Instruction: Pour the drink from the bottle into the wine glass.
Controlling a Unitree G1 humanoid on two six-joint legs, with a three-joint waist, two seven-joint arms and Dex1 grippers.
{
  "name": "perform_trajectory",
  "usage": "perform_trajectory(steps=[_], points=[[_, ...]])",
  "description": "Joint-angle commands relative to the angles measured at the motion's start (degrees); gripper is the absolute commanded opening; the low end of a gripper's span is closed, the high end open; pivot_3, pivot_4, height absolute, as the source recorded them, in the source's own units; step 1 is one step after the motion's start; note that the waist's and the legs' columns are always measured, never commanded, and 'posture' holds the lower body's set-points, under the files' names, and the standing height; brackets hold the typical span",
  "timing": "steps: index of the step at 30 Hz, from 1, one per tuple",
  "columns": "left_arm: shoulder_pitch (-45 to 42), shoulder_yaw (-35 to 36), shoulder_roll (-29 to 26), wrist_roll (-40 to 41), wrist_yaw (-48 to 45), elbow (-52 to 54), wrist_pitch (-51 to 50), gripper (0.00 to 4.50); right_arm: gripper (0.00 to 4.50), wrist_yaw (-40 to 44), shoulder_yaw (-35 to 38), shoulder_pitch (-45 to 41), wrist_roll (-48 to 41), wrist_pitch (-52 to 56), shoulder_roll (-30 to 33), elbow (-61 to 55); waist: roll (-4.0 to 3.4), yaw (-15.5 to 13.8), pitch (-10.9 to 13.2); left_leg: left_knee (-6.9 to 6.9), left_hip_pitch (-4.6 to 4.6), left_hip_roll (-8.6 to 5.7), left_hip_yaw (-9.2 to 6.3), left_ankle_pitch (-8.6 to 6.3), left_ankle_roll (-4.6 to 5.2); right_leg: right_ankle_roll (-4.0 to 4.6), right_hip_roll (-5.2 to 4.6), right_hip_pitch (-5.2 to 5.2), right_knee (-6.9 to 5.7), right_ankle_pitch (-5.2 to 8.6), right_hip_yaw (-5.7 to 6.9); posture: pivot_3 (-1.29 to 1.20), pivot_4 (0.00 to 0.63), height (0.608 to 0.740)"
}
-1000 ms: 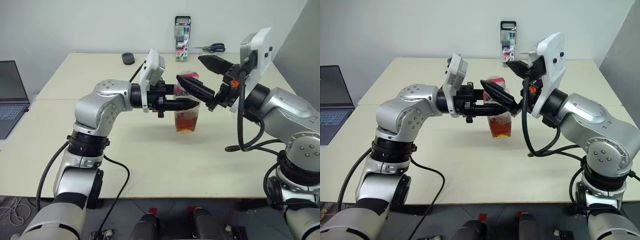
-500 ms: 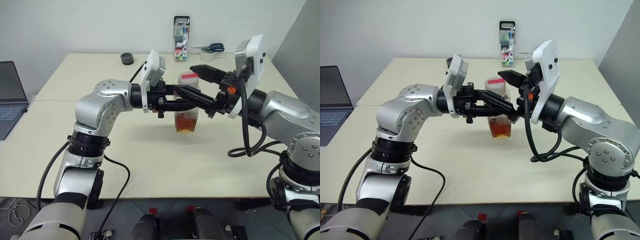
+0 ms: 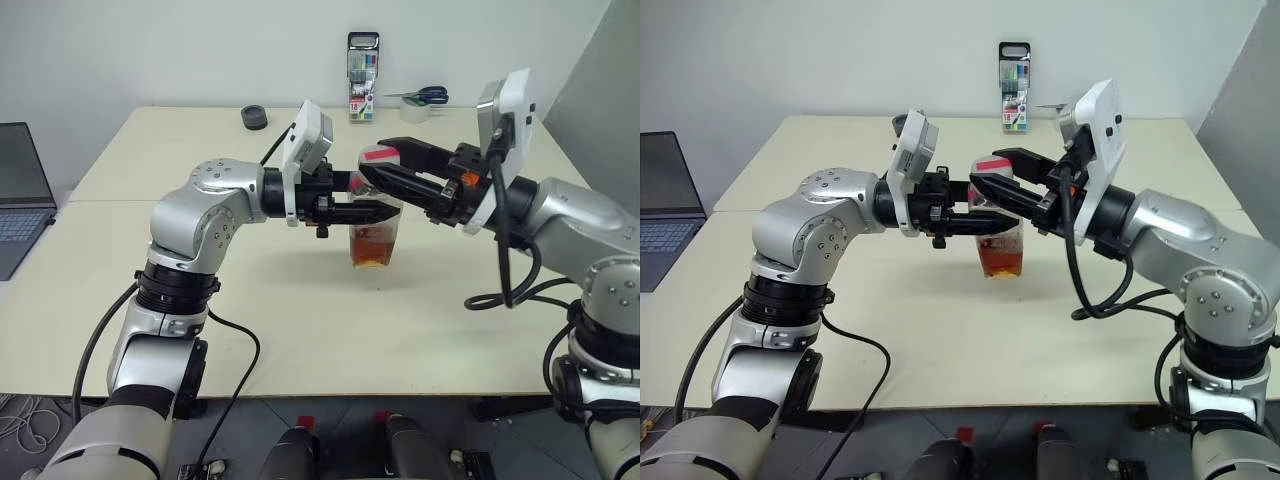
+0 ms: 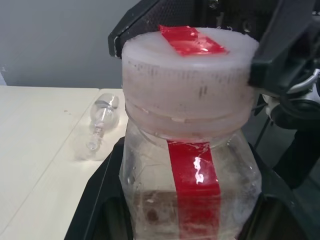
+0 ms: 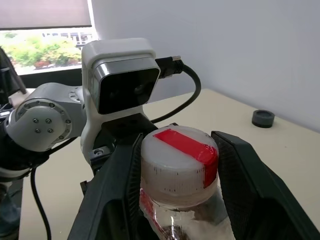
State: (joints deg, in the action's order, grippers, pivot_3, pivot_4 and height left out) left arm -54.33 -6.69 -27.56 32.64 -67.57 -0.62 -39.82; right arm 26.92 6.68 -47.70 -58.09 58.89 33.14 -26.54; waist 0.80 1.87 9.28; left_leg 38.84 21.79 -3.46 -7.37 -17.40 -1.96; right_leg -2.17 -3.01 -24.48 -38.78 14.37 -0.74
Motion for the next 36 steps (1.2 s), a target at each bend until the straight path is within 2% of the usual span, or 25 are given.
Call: perform_trajectory(steps=[1, 4, 7, 13, 17, 19, 21, 24, 29, 36], points=[[-4.16, 1.05, -0.94, 3.02, -3.49, 2.23, -1.34, 1.97, 1.83, 17.79, -3.48, -7.46, -1.94, -1.96, 2.17, 7.40, -0.03, 0.11, 0.09, 0.00, 0.00, 0.00, 0.01, 0.00, 0.01, 0.00, 0.03, 0.00, -0.01, 0.00, -0.01, 0.00, 0.150, 0.740], [-4.77, 0.71, -0.87, 3.16, -3.99, 1.59, -1.37, 1.97, 1.83, 26.44, -7.16, -10.83, 2.46, -5.04, 1.92, 14.61, -0.03, 0.13, 0.09, -0.02, -0.05, 0.04, 0.00, -0.13, 0.23, 0.00, 0.09, 0.07, 0.04, 0.00, 0.06, 0.00, 0.150, 0.740], [-4.68, 0.82, -0.31, 3.19, -3.58, 1.69, -1.39, 1.97, 1.83, 31.13, -8.73, -12.86, 5.99, -8.31, 0.17, 20.08, -0.03, 0.13, 0.09, 0.00, -0.06, 0.02, 0.01, -0.13, 0.23, 0.00, 0.07, 0.09, 0.04, 0.00, 0.04, 0.00, 0.150, 0.740], [-3.99, 1.31, -0.23, 3.35, -2.16, 3.14, -2.17, 1.97, 1.83, 33.15, -7.86, -14.34, 10.56, -11.54, -1.47, 23.89, -0.03, 0.05, 0.09, 0.02, -0.01, 0.02, -0.01, -0.01, 0.02, 0.00, -0.07, 0.03, 0.06, 0.00, 0.03, 0.00, 0.150, 0.740], [-3.16, 1.67, -1.03, 2.36, -1.37, 3.15, -1.25, 1.97, 3.24, 32.40, -5.43, -12.29, 10.99, -9.62, 2.86, 20.96, -0.03, -0.07, 0.09, 0.02, 0.04, 0.00, -0.03, -0.01, 0.01, 0.00, -0.14, 0.01, 0.08, 0.00, 0.01, 0.00, 0.150, 0.740], [-2.71, 1.94, -0.96, 2.59, -0.62, 3.51, -1.40, 1.97, 3.71, 30.85, -3.57, -11.27, 10.09, -7.81, 4.46, 19.52, -0.03, -0.18, 0.09, 0.02, 0.06, 0.00, -0.04, -0.01, 0.01, 0.00, -0.14, 0.01, 0.13, 0.00, 0.00, 0.00, 0.150, 0.740], [-2.03, 2.17, -1.10, 2.47, -0.01, 3.63, -1.16, 1.97, 4.41, 28.95, -1.40, -9.03, 8.10, -5.22, 6.64, 15.46, -0.02, -0.21, 0.09, 0.02, 0.08, -0.01, -0.05, -0.01, 0.01, 0.00, -0.15, 0.02, 0.16, 0.00, 0.00, 0.00, 0.150, 0.740], [-1.56, 2.41, -1.22, 2.37, 0.64, 3.30, -0.78, 1.97, 4.47, 23.74, 1.34, -6.91, 5.86, -2.47, 7.10, 10.90, -0.02, -0.17, 0.10, -0.01, 0.09, 0.01, -0.06, -0.01, 0.01, 0.00, -0.16, 0.01, 0.17, 0.00, -0.04, 0.00, 0.150, 0.740], [-1.40, 2.56, -0.89, 2.25, 1.77, 2.76, -0.29, 1.97, 4.47, 11.68, 4.67, -2.26, 0.71, 1.00, 3.76, 0.61, -0.03, 0.01, 0.10, -0.04, 0.04, 0.06, -0.05, -0.01, 0.01, 0.00, -0.15, -0.01, 0.11, 0.00, -0.08, 0.00, 0.150, 0.740], [-1.93, 2.22, -0.11, 1.51, 2.77, 1.21, 1.28, 1.97, 4.47, 1.57, 2.20, 0.96, 4.34, -2.12, -0.90, -4.90, -0.03, -0.16, 0.10, 0.00, 0.05, 0.01, -0.05, -0.01, 0.01, 0.00, -0.15, 0.01, 0.12, 0.00, -0.07, 0.00, 0.150, 0.740]])
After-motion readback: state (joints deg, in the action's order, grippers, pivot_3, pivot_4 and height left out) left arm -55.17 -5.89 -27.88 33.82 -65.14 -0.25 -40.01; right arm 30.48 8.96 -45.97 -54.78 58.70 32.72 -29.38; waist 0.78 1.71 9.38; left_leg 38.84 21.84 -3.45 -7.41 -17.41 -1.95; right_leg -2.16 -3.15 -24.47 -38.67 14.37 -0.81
